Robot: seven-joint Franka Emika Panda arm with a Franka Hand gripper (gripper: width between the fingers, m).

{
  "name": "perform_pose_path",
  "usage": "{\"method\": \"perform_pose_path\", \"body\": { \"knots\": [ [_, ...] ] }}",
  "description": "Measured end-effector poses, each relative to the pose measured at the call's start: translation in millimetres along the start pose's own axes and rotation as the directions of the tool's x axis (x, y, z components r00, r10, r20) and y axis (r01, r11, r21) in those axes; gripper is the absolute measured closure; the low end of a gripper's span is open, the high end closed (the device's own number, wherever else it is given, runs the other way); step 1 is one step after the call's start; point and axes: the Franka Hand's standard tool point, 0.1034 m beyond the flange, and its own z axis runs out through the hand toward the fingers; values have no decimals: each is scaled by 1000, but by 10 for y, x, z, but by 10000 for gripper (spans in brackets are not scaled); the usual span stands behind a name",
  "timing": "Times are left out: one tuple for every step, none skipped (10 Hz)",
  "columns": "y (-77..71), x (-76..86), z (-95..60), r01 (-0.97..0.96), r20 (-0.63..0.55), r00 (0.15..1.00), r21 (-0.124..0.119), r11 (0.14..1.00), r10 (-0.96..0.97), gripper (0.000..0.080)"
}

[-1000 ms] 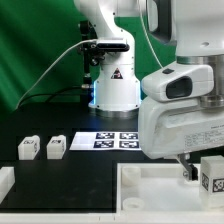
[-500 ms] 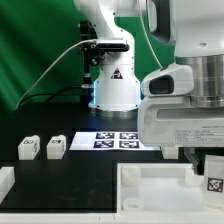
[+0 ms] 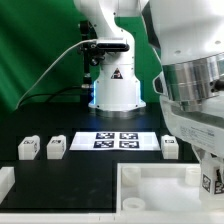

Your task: Assemble one leg

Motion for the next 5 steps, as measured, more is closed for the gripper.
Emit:
{"method": "perform_pose_path", "body": {
  "knots": [
    [-3,-9,4,-106,19,994,19,994,106,496],
    [-15,-47,9,-235,32,972,25,972,234,496],
    [-19,-73,11,-264,32,964,23,964,264,496],
    [-15,-70,16,-223,31,974,24,974,223,389],
    [-14,-71,18,-172,30,985,25,985,172,253]
  ]
}}
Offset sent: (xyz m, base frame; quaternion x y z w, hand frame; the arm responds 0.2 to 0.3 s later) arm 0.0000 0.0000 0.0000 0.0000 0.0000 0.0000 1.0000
